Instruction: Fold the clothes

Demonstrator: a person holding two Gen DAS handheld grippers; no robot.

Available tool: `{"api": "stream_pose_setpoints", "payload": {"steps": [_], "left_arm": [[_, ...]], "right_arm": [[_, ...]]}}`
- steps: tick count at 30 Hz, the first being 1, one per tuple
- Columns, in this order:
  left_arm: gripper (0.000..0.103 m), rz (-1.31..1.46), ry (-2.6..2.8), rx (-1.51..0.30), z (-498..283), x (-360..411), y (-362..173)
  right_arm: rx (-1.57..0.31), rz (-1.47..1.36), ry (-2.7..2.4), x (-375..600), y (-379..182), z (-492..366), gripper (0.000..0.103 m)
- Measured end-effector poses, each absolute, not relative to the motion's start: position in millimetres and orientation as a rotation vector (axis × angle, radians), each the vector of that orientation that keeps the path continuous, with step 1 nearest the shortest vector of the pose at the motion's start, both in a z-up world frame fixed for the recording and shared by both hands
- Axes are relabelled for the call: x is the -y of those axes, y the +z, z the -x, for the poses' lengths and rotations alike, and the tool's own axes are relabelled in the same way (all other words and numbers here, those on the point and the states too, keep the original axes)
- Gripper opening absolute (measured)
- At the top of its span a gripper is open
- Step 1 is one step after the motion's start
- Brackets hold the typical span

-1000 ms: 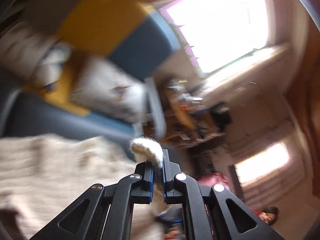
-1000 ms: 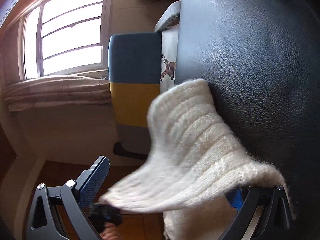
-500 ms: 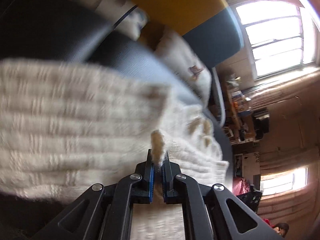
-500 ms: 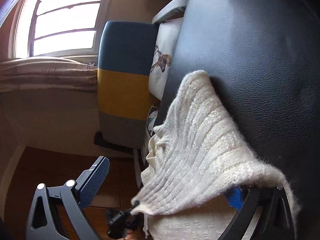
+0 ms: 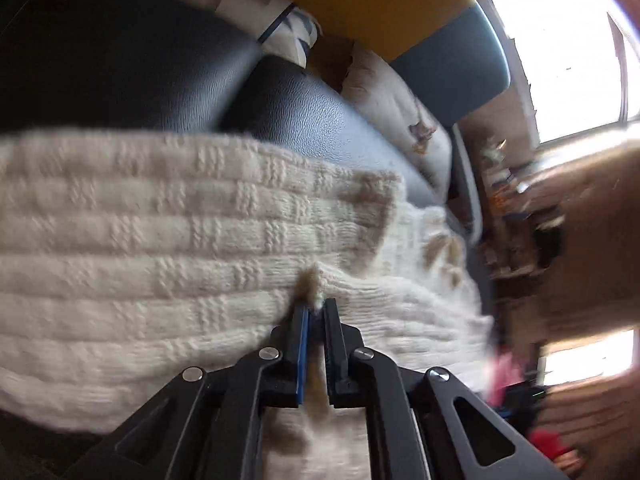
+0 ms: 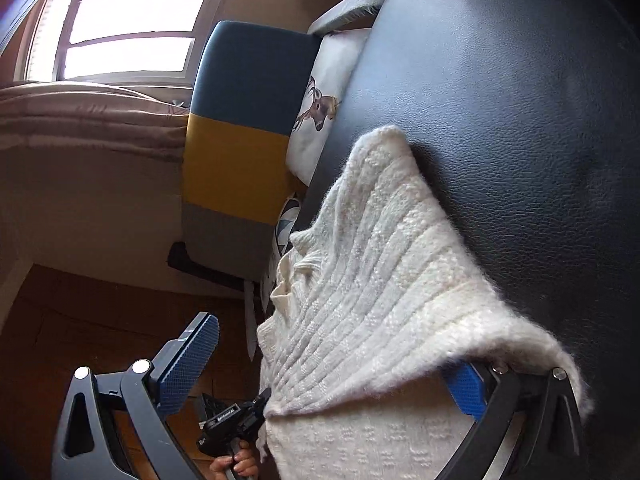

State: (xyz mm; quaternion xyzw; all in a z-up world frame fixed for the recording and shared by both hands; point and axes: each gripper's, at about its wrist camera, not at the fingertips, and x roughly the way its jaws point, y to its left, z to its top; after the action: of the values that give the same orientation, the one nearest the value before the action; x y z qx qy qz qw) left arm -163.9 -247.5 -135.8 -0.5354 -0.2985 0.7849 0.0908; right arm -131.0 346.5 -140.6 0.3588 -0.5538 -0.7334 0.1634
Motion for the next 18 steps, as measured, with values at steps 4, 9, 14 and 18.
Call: {"api": "stream_pose_setpoints", "payload": {"steps": [4,9,14,18], "left_arm": [[0.004,1.591,2.469,0.829,163,252,-110],[0.013,1.4,2.445,0.917,161,245,-71],[0.019,1.367,2.248,0.588,190,113,-51],[0.024,1.33,2.051,0.301,205,-1,-43]], "right_arm": [[1.595,-1.007,-2.027,-359,-137,116,0.103],[1.578,-0.867,-1.995,-373,-116,107,0.103],[1.457,-0.964,-2.046,-344,-121,135,0.103],[1.253,-1.078,-2.144,-322,-141,133,0.103]]}}
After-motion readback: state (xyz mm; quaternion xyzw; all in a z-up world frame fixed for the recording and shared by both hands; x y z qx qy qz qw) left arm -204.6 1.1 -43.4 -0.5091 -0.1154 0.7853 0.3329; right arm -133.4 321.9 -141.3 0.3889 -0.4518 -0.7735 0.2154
